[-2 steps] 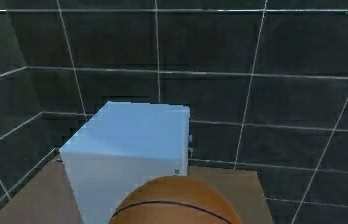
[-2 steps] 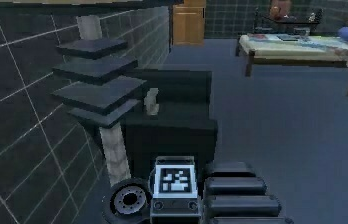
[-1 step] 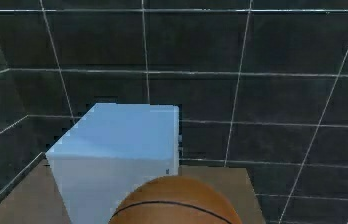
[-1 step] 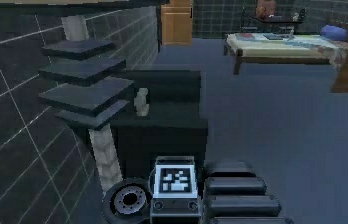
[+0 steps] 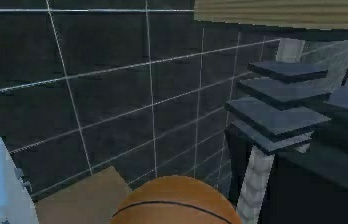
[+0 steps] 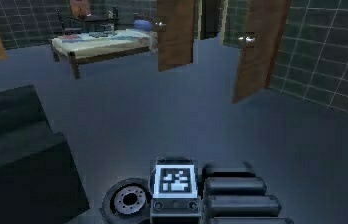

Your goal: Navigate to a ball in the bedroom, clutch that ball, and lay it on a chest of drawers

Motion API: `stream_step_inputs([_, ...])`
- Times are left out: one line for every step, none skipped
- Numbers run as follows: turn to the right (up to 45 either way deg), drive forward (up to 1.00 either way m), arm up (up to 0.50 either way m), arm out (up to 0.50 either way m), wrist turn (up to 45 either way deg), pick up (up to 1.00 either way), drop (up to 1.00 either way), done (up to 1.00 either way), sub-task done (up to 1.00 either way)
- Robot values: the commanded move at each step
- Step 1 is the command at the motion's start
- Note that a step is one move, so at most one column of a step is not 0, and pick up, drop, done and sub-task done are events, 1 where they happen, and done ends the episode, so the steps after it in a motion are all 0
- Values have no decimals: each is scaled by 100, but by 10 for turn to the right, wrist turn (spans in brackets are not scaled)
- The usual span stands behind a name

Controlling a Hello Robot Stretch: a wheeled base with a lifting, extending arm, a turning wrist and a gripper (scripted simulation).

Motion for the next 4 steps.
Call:
stream_step_inputs([330, 0, 0, 0, 0, 0, 0, 0, 0])
stream_step_inputs([0, 10, 0, 0, 0, 0, 0, 0, 0])
stream_step_inputs([-450, 0, 0, 0, 0, 0, 0, 0, 0])
stream_step_inputs([-450, 0, 0, 0, 0, 0, 0, 0, 0])
